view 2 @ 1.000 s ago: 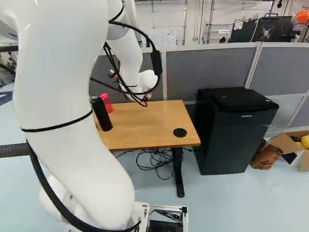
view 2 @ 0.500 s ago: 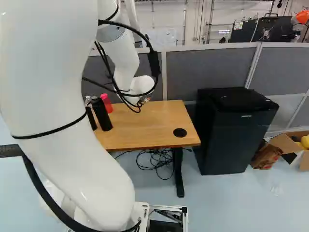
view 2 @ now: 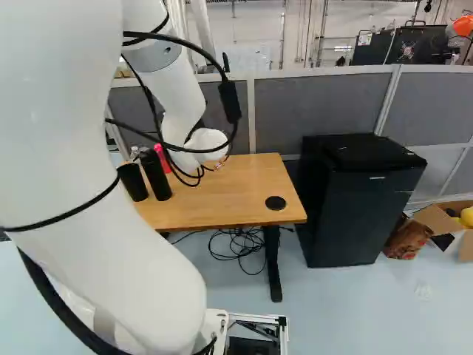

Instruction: Pick up the green bottle from the table

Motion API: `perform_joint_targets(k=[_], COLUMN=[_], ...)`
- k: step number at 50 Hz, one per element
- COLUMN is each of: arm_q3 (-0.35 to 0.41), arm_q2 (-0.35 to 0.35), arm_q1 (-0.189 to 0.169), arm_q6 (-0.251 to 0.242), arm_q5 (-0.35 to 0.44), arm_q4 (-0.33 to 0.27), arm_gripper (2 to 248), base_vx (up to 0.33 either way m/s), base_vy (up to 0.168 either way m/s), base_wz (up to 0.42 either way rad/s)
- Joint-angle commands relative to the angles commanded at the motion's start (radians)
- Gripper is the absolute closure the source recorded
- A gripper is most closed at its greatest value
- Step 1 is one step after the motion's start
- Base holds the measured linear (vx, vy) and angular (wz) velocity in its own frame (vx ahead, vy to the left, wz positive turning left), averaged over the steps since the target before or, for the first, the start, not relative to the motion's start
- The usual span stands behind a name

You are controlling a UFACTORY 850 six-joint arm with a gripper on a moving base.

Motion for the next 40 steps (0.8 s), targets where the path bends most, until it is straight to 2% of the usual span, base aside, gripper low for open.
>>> perform_joint_targets(k=[22, 40], arm_q3=[0.159, 0.269], arm_q2=[0.091, 0.154], arm_q1=[0.024, 0.040], arm_q6=[-0.056, -0.094], arm_q5=[-0.009, -0.016], arm_q4=[0.256, 0.433], arm_gripper=[137, 137], base_vx=[0.000, 0.000], base_vy=[0.000, 0.000], base_wz=[0.000, 0.000])
